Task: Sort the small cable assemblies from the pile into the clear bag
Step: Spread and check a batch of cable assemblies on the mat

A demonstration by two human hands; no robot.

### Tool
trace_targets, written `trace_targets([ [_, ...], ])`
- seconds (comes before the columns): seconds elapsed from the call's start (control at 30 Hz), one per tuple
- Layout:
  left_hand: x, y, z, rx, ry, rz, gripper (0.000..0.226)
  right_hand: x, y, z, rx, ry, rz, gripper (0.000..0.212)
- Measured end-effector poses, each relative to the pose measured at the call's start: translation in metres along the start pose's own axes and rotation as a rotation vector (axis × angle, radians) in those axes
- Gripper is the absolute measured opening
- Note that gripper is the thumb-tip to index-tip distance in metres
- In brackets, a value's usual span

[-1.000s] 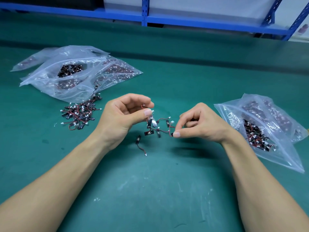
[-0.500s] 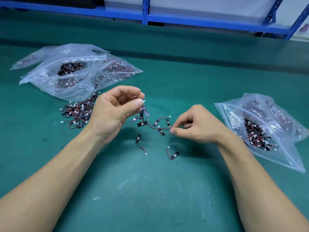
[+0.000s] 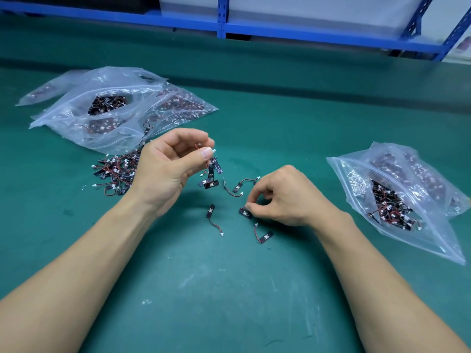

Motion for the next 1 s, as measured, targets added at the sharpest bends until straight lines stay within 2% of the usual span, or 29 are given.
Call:
trace_targets([
  [0.1,-0.001,0.003,0.001,-0.014,-0.008,0.023,0.020,-0.002,0.003,0.015,0.098,-0.072,0.009,0.008],
  [0.33,-0.008,0.016,0.009,-0.060,-0.038,0.105,0.021,-0.005,-0.003,0.023,0.499,-0.117,-0.139,0.024],
  [0.43,-0.010,0.019,0.012,-0.070,-0.042,0.128,0.024,-0.004,0.000,0.025,0.651,-0.082,-0.147,0.013],
  [0.5,-0.010,0.019,0.012,-0.077,-0.040,0.129,0.025,-0.003,0.001,0.022,0.697,-0.057,-0.137,0.016],
  [0.8,-0.003,0.005,0.008,-0.140,-0.016,-0.029,0.020,-0.007,-0.013,0.005,0.647,-0.053,-0.002,0.020],
  [1.0,-0.001,0.001,0.007,-0.133,-0.017,-0.034,0.019,-0.020,-0.019,-0.021,0.458,0.033,0.300,0.022],
])
Point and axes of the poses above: each hand's wrist, its own x-axis towards the middle knuckle, its own y-axis out of the palm, z = x × y, the point moved 6 cm from there along x, towards the middle knuckle
